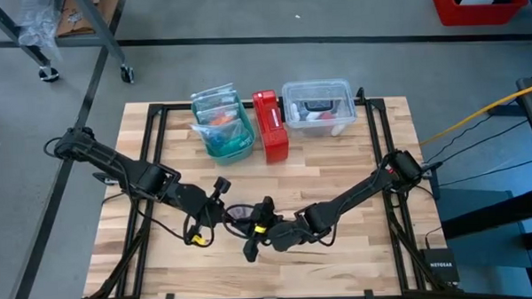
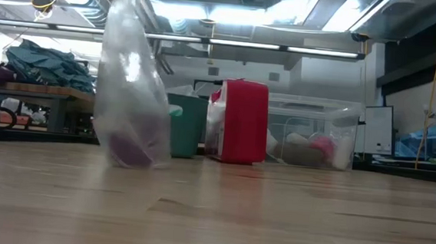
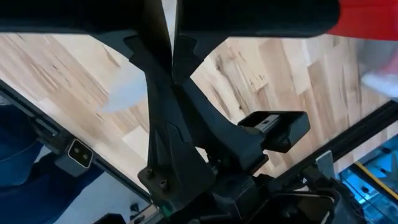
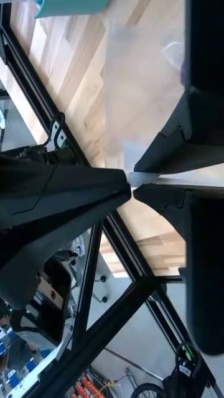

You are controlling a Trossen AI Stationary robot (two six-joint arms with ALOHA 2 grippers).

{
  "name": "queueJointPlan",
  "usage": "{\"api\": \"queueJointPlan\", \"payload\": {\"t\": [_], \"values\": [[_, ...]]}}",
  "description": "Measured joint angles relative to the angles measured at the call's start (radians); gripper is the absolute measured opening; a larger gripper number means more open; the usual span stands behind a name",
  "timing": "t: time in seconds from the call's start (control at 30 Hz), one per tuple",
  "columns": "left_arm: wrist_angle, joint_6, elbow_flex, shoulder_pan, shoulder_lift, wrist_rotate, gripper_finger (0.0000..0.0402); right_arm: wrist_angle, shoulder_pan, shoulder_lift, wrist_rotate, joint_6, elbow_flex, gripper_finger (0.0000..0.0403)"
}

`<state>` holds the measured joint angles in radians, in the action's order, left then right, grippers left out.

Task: Roll bandage
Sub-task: Close the transparent zip bag

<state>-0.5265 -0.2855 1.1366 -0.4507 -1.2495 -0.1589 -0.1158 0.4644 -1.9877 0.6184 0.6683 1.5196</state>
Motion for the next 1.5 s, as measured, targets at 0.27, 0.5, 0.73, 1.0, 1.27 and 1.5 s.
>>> {"api": "queueJointPlan", "payload": {"t": [0.27,0.5,0.73,1.0,1.27,1.5], "values": [[-0.017,-0.004,0.000,0.000,0.000,-0.020,0.0001,0.000,0.000,0.000,-0.001,0.013,-0.001,0.0030],[-0.019,-0.003,0.000,-0.002,0.000,-0.119,0.0000,0.001,-0.002,0.000,-0.021,0.057,-0.001,0.0031],[-0.014,-0.007,0.000,-0.001,-0.001,-0.166,0.0000,0.010,-0.002,0.000,-0.066,0.089,-0.001,0.0031],[-0.017,-0.028,0.000,-0.001,-0.002,-0.224,0.0000,0.009,0.001,0.000,-0.121,0.117,-0.001,0.0031],[-0.104,0.085,0.000,0.000,-0.002,-0.213,0.0019,0.063,0.001,0.000,-0.064,0.105,-0.001,0.0031],[-0.173,0.150,-0.001,0.001,-0.002,-0.082,0.0080,0.063,0.001,0.000,-0.041,0.061,-0.001,0.0031]]}}
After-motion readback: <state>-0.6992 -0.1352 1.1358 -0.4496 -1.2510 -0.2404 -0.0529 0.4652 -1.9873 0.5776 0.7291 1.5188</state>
